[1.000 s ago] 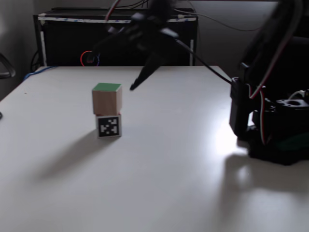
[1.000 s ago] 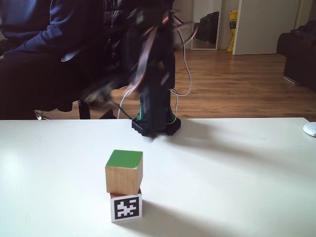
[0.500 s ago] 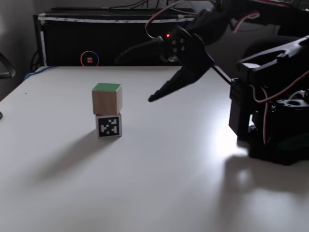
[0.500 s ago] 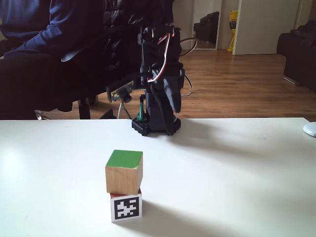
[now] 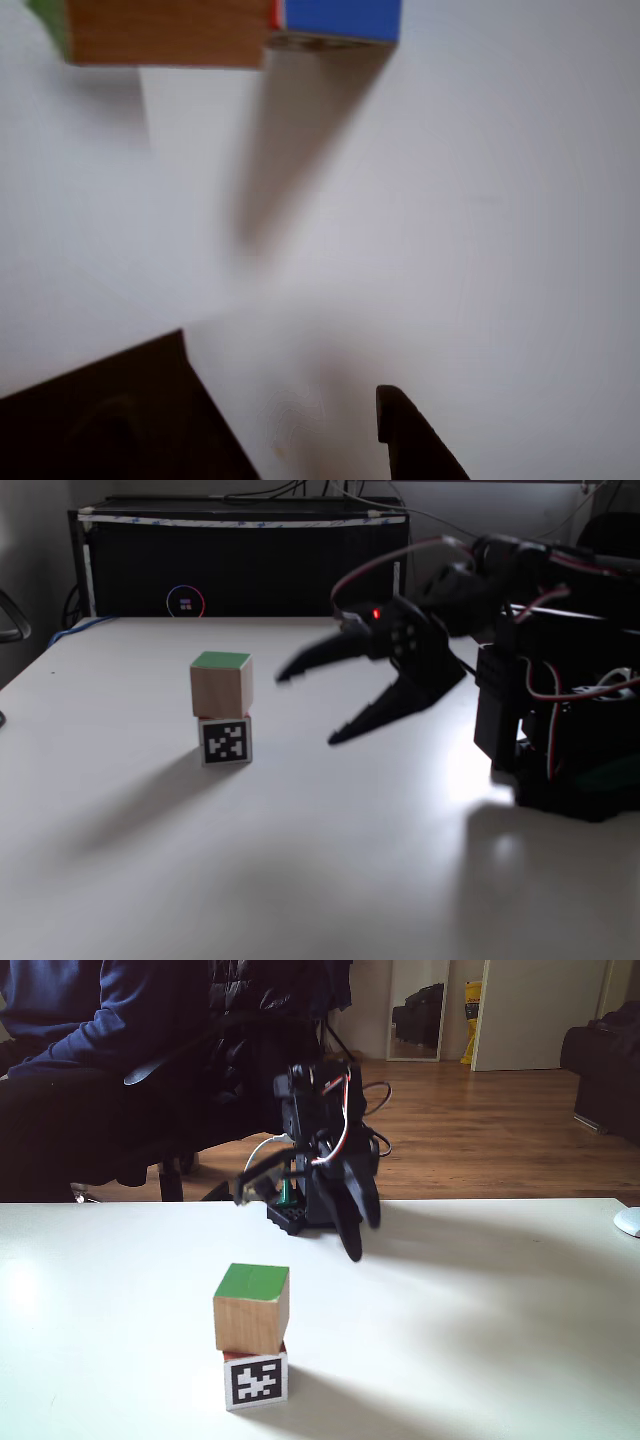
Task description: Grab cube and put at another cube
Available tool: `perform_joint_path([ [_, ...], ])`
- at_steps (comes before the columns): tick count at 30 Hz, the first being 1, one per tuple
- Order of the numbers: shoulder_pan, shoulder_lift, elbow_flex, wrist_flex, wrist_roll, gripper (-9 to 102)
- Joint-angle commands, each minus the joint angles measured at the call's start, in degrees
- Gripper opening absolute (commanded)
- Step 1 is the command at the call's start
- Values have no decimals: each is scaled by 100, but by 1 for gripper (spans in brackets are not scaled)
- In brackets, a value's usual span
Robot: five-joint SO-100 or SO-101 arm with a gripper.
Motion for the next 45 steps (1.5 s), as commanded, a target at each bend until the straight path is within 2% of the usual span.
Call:
perform_joint_path([
  [1, -88, 141, 132, -53, 9, 6],
  [2, -62, 141, 132, -26, 9, 0],
  [5, -35, 141, 44, 290, 0, 0],
  [10, -563, 141, -255, 1459, -396, 0],
  [23, 264, 132, -281, 1582, -132, 0],
  [45, 466, 132, -281, 1582, 26, 0],
])
